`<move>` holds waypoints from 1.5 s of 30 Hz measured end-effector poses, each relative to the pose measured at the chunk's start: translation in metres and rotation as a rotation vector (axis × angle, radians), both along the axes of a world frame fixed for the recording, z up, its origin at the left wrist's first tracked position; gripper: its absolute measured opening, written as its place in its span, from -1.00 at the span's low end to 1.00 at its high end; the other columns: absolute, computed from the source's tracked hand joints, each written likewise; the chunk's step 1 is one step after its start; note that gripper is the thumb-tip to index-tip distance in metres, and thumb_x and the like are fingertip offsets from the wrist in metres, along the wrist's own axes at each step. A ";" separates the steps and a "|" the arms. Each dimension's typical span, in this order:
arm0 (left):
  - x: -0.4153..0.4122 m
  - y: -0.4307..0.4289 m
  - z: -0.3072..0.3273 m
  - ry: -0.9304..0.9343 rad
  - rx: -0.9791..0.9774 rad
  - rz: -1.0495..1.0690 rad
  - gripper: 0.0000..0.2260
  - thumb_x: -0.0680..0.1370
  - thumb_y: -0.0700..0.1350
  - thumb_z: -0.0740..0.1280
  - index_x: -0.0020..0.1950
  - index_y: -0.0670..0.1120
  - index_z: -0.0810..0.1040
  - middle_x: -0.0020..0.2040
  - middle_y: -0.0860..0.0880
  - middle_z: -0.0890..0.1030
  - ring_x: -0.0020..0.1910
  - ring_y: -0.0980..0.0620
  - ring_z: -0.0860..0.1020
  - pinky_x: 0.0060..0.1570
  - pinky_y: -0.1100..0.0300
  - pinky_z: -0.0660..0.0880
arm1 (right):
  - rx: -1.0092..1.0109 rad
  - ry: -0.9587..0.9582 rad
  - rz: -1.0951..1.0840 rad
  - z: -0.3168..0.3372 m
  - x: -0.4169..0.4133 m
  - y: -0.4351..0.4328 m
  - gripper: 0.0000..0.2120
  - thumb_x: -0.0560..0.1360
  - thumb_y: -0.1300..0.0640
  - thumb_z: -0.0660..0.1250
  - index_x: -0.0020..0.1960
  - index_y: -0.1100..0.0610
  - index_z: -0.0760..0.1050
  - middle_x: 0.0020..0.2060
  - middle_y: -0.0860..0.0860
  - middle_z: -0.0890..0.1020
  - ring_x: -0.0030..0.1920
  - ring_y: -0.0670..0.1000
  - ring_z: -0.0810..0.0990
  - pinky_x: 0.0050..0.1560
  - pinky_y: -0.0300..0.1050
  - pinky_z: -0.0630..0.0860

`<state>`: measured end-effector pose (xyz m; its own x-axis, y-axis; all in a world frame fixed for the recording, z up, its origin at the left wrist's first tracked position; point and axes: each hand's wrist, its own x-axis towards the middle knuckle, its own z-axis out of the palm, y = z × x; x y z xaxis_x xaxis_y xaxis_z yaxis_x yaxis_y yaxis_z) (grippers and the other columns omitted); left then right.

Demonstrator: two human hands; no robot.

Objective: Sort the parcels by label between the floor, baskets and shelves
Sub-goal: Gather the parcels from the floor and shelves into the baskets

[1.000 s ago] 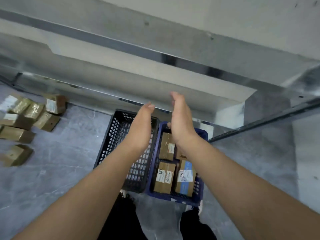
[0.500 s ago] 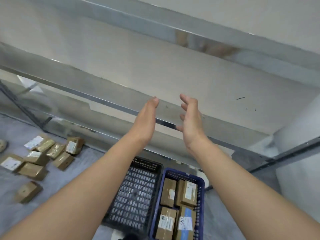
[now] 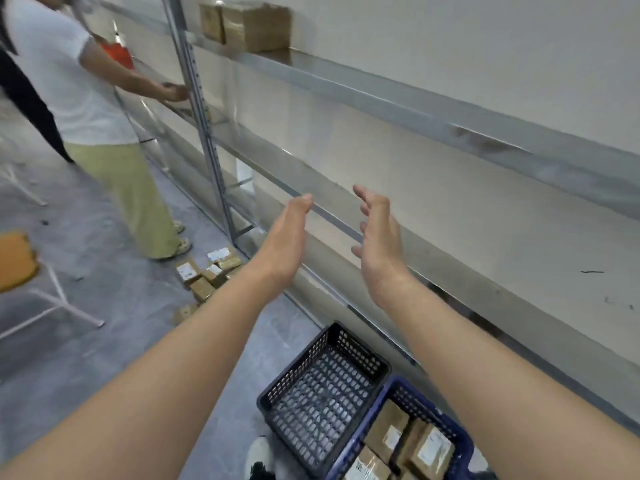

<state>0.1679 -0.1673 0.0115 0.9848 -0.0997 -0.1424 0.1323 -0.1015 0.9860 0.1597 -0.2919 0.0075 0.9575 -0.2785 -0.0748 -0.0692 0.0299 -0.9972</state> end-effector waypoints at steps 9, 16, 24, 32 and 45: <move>-0.038 0.125 -0.004 0.013 -0.015 0.292 -0.80 0.69 0.21 0.06 -0.05 0.28 0.42 0.05 0.25 0.46 0.02 0.31 0.41 0.41 -0.12 0.36 | 0.024 -0.002 0.263 -0.006 -0.002 0.123 -0.32 0.50 -0.31 0.10 0.52 -0.09 0.53 0.25 -0.29 0.52 0.45 -0.10 0.47 0.60 0.19 0.36; -0.020 0.237 -0.018 0.070 -0.035 0.353 -0.49 0.66 0.26 0.06 0.59 0.14 0.25 0.58 0.02 0.29 0.57 -0.03 0.21 0.48 -0.23 0.28 | -0.019 0.014 0.308 -0.021 0.028 0.224 -0.66 0.70 -0.23 0.11 0.26 -0.22 0.61 -0.03 -0.49 0.54 0.15 -0.32 0.56 0.47 0.10 0.46; 0.052 0.388 -0.050 0.131 -0.112 0.395 -0.50 0.68 0.21 0.07 0.60 0.09 0.24 0.58 0.02 0.31 0.57 0.01 0.22 0.52 -0.19 0.23 | -0.069 0.122 0.277 -0.056 0.089 0.374 -0.38 0.55 -0.31 0.09 0.50 -0.13 0.56 0.36 -0.21 0.55 0.48 -0.05 0.49 0.58 0.21 0.40; 0.115 0.493 -0.084 0.236 -0.103 0.388 -0.52 0.67 0.24 0.06 0.59 0.16 0.24 0.58 0.02 0.30 0.57 -0.05 0.23 0.48 -0.23 0.28 | -0.089 0.238 0.280 -0.082 0.142 0.478 -0.33 0.48 -0.33 0.08 0.50 -0.18 0.55 0.49 -0.13 0.52 0.50 -0.02 0.46 0.58 0.22 0.38; 0.315 0.540 -0.169 0.442 -0.067 0.357 -0.50 0.67 0.25 0.05 0.58 0.10 0.27 0.53 -0.01 0.35 0.53 -0.04 0.27 0.48 -0.17 0.27 | -0.098 0.349 0.317 -0.164 0.337 0.540 -0.60 0.47 -0.31 0.07 0.11 -0.24 0.58 0.10 -0.25 0.59 0.24 -0.09 0.56 0.51 0.23 0.44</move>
<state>0.4828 0.3725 -0.1577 0.8072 0.2053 -0.5534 0.5483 0.0861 0.8318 0.4967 0.2483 -0.1563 0.9187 0.0010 -0.3949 -0.3909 -0.1400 -0.9097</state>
